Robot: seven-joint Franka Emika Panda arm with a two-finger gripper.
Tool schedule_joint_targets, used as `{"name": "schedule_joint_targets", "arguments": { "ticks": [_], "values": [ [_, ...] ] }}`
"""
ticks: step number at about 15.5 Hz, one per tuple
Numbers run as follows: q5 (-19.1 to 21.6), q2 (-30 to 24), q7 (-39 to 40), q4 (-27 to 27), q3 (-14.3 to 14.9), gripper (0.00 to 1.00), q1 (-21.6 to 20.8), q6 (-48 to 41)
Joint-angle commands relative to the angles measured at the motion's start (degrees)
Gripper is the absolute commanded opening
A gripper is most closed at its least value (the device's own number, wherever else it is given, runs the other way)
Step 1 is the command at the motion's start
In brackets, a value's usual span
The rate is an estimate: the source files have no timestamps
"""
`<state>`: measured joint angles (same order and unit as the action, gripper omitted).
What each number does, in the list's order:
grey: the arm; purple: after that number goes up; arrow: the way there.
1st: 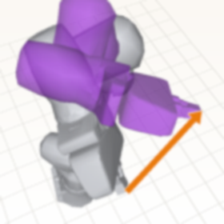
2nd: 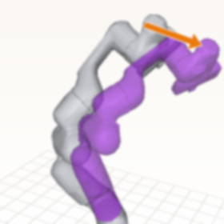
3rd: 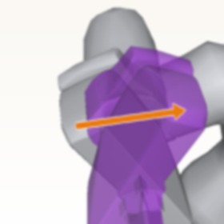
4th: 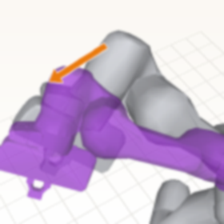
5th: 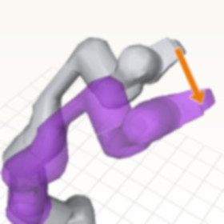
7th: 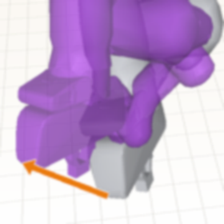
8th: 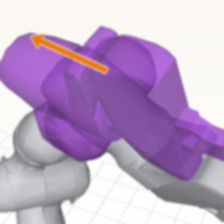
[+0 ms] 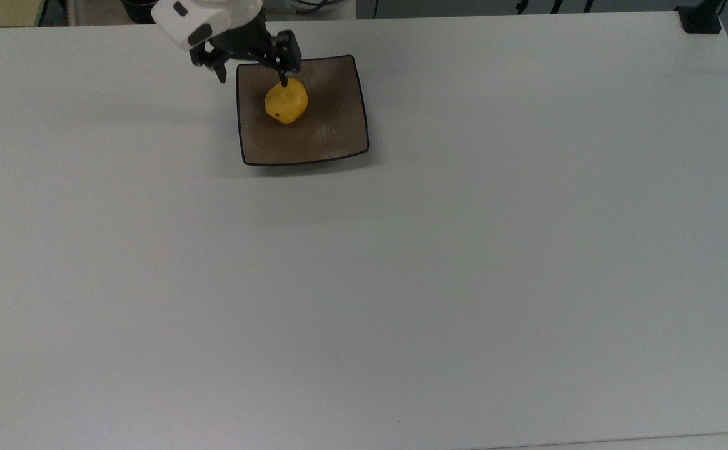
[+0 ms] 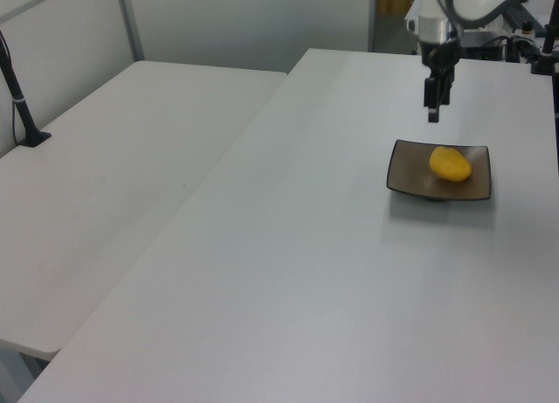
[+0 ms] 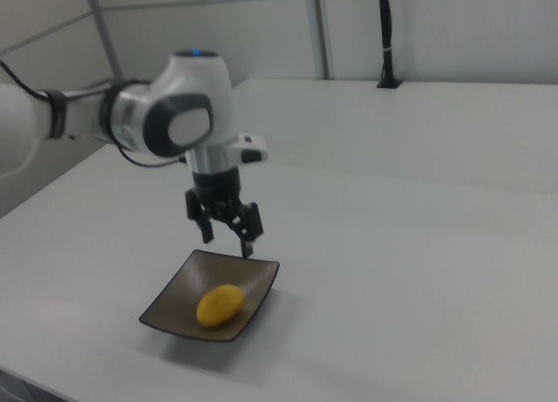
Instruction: Put potatoes on a ceramic plate
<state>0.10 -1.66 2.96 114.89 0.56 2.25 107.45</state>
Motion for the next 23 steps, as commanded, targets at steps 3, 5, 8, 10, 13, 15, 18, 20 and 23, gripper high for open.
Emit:
{"name": "schedule_joint_targets", "arguments": {
  "ticks": [3, 5, 8, 10, 13, 15, 18, 20, 23],
  "values": [
    [-1.3, -2.7, -0.5, -6.5, 0.0, 1.0, -2.1, -9.1],
    [-2.0, -2.6, -0.5, -10.0, -0.1, 1.0, -3.6, -8.9],
    [-2.2, -2.3, -4.2, -12.6, -0.7, 1.0, -4.4, -8.8],
    [-3.3, -1.6, -7.2, -12.6, -3.0, 1.0, -4.4, -8.0],
    [-5.3, 0.5, -7.3, -12.7, -4.3, 1.0, -4.4, -7.8],
    [-5.6, 1.6, -7.3, -12.8, -4.4, 1.0, -4.4, -6.1],
    [-5.6, 1.6, -7.0, -12.7, -4.8, 1.0, -4.4, -5.7],
    [-5.6, 1.6, -6.6, -12.6, -4.9, 1.0, -4.1, -5.8],
    [-5.4, 1.4, -6.6, -12.6, -4.8, 1.0, -3.8, -5.6]
  ]
}}
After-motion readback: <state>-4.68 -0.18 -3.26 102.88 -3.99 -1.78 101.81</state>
